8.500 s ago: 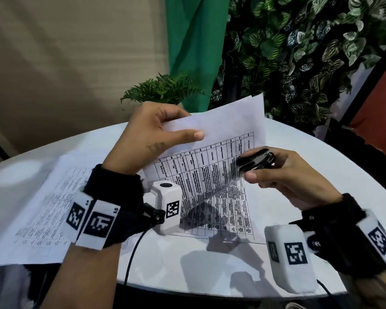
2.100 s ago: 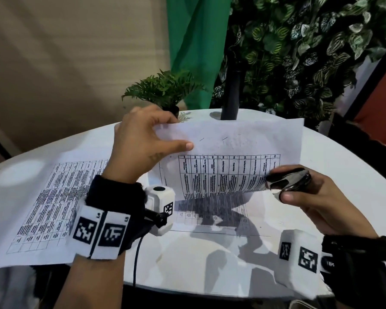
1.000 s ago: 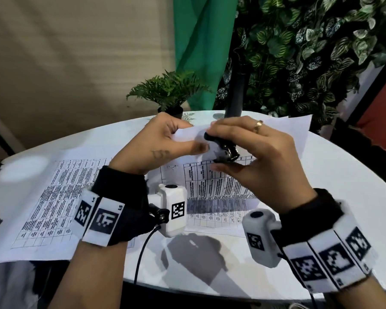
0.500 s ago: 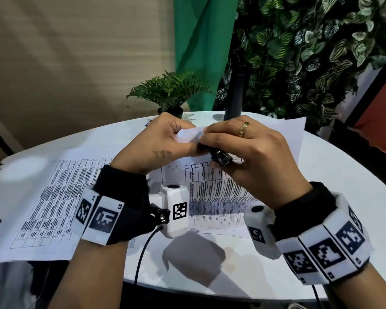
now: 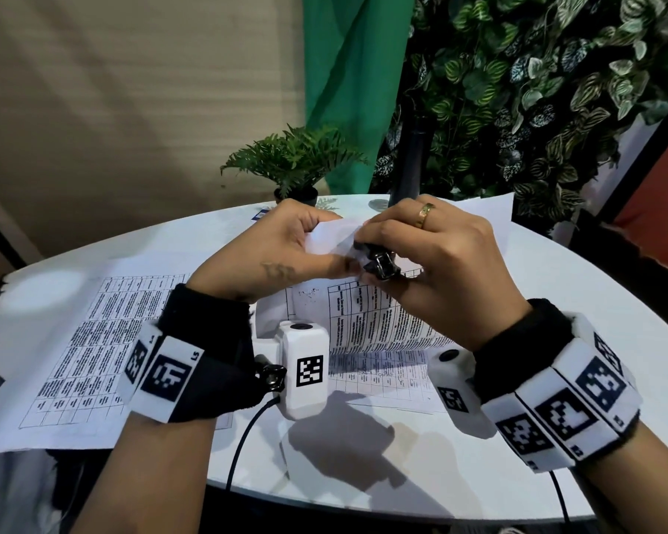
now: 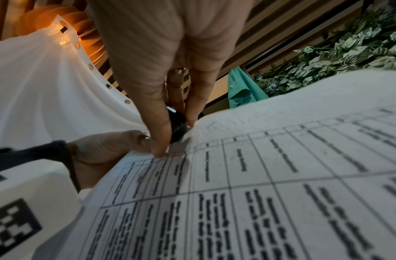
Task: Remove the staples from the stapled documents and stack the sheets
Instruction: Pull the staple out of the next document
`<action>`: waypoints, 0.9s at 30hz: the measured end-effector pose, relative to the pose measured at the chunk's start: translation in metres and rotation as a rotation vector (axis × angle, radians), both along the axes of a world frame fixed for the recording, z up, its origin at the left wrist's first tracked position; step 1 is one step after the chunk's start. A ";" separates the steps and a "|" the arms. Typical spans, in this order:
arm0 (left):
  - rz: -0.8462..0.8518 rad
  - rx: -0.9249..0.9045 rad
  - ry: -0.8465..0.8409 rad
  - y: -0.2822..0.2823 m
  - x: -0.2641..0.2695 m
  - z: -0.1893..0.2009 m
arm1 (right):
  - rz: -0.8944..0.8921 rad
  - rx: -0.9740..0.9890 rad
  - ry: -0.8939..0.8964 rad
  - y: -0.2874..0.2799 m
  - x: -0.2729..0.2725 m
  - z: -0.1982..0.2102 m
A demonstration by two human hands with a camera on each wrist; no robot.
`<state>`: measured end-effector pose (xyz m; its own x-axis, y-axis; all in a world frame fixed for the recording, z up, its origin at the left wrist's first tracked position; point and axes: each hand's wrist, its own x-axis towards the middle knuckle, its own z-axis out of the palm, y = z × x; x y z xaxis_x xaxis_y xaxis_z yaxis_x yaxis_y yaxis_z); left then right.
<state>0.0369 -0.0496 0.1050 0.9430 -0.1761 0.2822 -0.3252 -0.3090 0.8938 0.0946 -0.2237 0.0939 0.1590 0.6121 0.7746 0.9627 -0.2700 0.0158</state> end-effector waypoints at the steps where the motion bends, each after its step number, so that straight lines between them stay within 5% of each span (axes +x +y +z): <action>1: -0.002 -0.001 -0.001 0.000 0.000 0.000 | -0.003 0.005 0.000 0.001 0.001 -0.001; 14: -0.031 -0.090 0.038 0.002 0.001 0.001 | 0.069 0.139 0.307 -0.001 -0.001 0.002; 27: 0.086 -0.113 -0.114 -0.009 -0.001 0.004 | 0.192 0.323 0.638 -0.007 -0.004 0.004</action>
<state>0.0363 -0.0584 0.1086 0.9142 -0.0577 0.4012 -0.4028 -0.2396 0.8834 0.0909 -0.2307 0.0977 0.5516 0.4313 0.7139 0.7890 0.0078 -0.6143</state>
